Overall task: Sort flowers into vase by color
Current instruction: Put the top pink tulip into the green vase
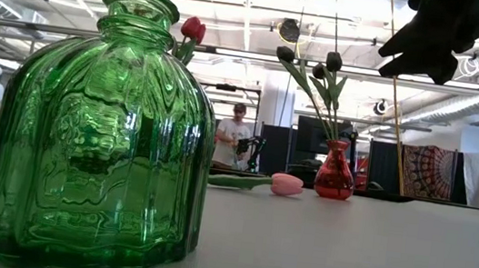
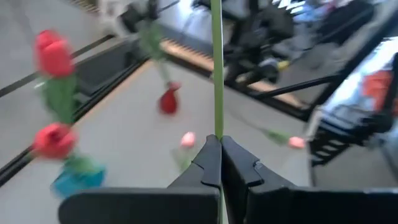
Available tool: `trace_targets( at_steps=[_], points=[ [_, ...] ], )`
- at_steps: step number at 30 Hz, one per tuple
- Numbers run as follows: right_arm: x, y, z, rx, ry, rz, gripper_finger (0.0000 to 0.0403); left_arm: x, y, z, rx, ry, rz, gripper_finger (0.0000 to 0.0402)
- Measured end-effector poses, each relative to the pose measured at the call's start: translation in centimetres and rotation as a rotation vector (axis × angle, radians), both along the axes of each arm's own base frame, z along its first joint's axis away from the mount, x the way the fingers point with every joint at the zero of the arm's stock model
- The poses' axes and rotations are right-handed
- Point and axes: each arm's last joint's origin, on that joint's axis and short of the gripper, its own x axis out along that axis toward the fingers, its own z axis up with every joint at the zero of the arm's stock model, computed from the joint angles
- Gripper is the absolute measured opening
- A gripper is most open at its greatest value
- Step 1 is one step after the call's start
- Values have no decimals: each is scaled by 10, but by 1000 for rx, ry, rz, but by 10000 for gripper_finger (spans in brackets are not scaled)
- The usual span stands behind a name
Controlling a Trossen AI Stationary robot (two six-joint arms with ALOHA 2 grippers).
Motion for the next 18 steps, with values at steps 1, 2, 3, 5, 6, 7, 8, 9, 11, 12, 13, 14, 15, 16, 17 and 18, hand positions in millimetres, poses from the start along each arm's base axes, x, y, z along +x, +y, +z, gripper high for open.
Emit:
trace_targets(
  at_steps=[1,2,3,5,6,7,8,9,11,12,13,14,15,16,17,18],
  points=[
    [0,0,0,0,0,0,210,2,-1,2,6,-23,-27,0],
    [0,0,0,0,0,0,210,4,-1,5,10,-44,-55,0],
    [0,0,0,0,0,0,210,6,-2,7,16,-67,-82,0],
    [0,0,0,0,0,0,210,11,-4,12,28,-116,-137,0],
    [0,0,0,0,0,0,210,14,-4,15,36,-141,-163,0],
    [0,0,0,0,0,0,210,16,-5,17,45,-163,-192,0],
    [0,0,0,0,0,0,210,20,-6,19,55,-183,-218,0],
    [0,0,0,0,0,0,210,22,-7,21,66,-204,-244,0],
    [0,0,0,0,0,0,210,29,-8,24,86,-233,-293,0],
    [0,0,0,0,0,0,210,32,-9,26,97,-247,-315,0],
    [0,0,0,0,0,0,210,35,-10,27,105,-260,-336,0],
    [0,0,0,0,0,0,210,37,-10,28,118,-269,-359,0],
    [0,0,0,0,0,0,210,41,-11,29,128,-279,-381,0],
    [0,0,0,0,0,0,210,45,-13,29,139,-289,-400,0],
    [0,0,0,0,0,0,210,49,-14,30,146,-299,-416,0],
    [0,0,0,1,0,0,210,54,-16,31,154,-309,-434,0]
  ],
)
